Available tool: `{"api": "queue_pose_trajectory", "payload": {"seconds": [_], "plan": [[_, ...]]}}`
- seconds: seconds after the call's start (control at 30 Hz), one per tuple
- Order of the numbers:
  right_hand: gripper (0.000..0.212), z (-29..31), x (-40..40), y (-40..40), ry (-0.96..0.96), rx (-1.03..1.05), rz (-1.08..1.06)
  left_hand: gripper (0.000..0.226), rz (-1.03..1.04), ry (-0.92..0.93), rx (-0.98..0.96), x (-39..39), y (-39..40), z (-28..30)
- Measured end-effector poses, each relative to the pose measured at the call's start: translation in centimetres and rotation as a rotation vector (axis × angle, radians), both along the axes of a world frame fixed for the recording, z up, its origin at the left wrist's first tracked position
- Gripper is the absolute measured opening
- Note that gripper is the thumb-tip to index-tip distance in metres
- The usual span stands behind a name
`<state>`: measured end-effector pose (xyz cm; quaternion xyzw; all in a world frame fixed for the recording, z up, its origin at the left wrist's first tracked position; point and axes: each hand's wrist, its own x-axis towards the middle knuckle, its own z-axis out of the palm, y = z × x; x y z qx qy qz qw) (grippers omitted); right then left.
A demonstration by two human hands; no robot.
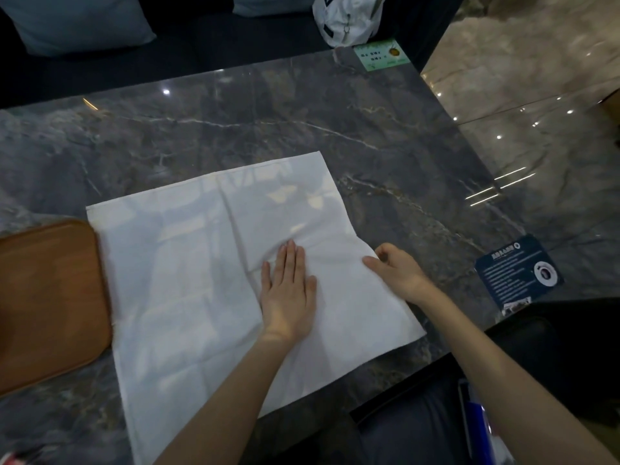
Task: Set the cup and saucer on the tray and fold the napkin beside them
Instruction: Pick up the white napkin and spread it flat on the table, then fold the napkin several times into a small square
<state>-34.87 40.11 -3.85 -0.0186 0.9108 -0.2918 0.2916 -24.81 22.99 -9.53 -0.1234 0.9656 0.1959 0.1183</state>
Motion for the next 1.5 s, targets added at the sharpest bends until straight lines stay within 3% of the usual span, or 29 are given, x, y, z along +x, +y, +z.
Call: {"api": "queue_pose_trajectory", "payload": {"seconds": [0.17, 0.33, 0.47, 0.53, 0.6, 0.73, 0.97, 1.2, 1.33, 1.5], "plan": [[0.02, -1.1, 1.2, 1.2, 0.042, 0.14, 0.03, 0.058, -0.077, -0.009, -0.084, 0.2, 0.2, 0.1], [0.015, -0.7, 2.1, 0.5, 0.245, 0.382, 0.066, 0.063, -0.177, -0.004, -0.041, 0.0, 0.2, 0.4], [0.014, -0.8, 4.7, -3.1, 0.465, 0.186, 0.106, 0.074, -0.135, 0.088, 0.218, 0.3, 0.1, 1.0], [0.02, -1.8, 6.5, -5.9, 0.525, 0.048, 0.241, 0.071, -0.053, 0.188, 0.18, 1.3, -0.2, 1.1], [0.035, -3.1, 7.9, -8.4, 0.526, 0.013, 0.37, 0.058, 0.058, 0.26, 0.109, 3.0, -1.0, 0.9], [0.062, -5.8, 9.7, -10.6, 0.448, 0.104, 0.495, 0.054, 0.144, 0.165, -0.056, 6.4, -4.1, -0.3], [0.059, -7.2, 10.0, -10.4, 0.535, 0.24, 0.497, 0.055, 0.21, 0.103, -0.131, 10.7, -8.6, -1.1], [0.059, -7.2, 10.2, -10.4, 0.512, 0.231, 0.506, 0.062, 0.363, 0.052, -0.192, 15.1, -11.1, -1.2], [0.06, -7.2, 10.1, -10.4, 0.523, 0.236, 0.501, 0.06, 0.208, 0.101, -0.05, 12.1, -8.8, -0.2], [0.06, -7.1, 9.9, -10.3, 0.528, 0.231, 0.502, 0.056, 0.048, 0.079, -0.108, 9.2, -7.5, -0.7]]}}
